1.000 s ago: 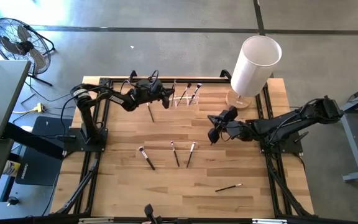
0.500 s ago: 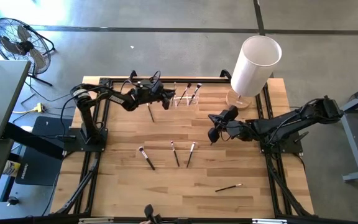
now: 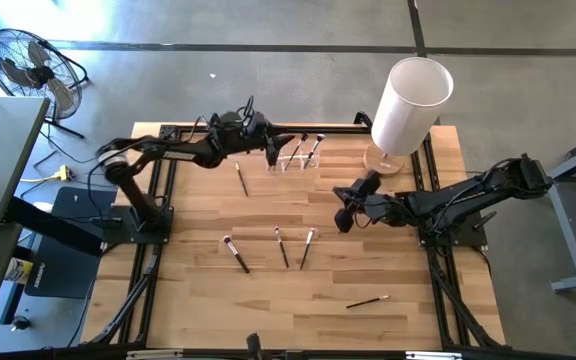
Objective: Pick & Place Makeup Brushes
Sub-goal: Put the black eyeshadow brush into the transparent organizer
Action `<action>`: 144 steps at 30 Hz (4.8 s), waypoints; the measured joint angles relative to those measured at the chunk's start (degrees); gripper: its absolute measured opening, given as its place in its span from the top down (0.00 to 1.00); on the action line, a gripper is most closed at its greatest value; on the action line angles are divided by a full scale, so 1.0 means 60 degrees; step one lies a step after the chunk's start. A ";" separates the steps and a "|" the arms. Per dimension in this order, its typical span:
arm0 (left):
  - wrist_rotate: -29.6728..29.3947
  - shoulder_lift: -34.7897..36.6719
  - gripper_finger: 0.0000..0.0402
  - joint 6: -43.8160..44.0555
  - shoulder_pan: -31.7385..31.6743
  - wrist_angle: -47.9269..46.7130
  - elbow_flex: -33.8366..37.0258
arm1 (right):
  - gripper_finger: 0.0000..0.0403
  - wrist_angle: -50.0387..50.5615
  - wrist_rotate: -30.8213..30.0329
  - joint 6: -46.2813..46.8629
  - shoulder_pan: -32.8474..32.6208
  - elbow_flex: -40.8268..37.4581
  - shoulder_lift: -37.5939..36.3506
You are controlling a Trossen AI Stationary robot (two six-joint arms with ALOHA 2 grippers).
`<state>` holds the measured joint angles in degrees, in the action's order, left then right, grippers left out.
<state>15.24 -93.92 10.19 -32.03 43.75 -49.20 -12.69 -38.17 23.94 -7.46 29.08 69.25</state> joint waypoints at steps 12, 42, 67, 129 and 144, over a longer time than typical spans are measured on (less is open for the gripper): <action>-0.3537 0.2079 0.95 -0.2167 0.3968 -0.6448 -0.2081 | 1.00 0.0243 0.3647 0.3011 -0.0188 0.0000 -0.0004; -0.5523 0.4769 1.00 0.1287 0.7904 -0.8771 0.2115 | 1.00 0.1415 0.2394 0.3342 -0.0877 0.1145 0.0364; -0.7036 1.2133 1.00 -0.1014 0.7898 -1.2323 0.3921 | 0.88 1.4311 0.2981 1.3237 0.1382 0.6414 0.4253; -0.8322 1.3444 1.00 -0.1123 0.7900 -1.2899 0.3907 | 1.00 -0.2152 0.0352 -0.1790 0.4399 0.5963 0.4278; -0.9631 1.3444 1.00 -0.1126 0.7899 -1.2798 0.3907 | 1.00 -0.4300 0.3508 -0.2521 0.5846 0.5941 0.6356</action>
<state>-42.54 -13.26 3.44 15.36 -33.04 -25.76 -38.49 -17.12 8.82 27.61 64.73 107.39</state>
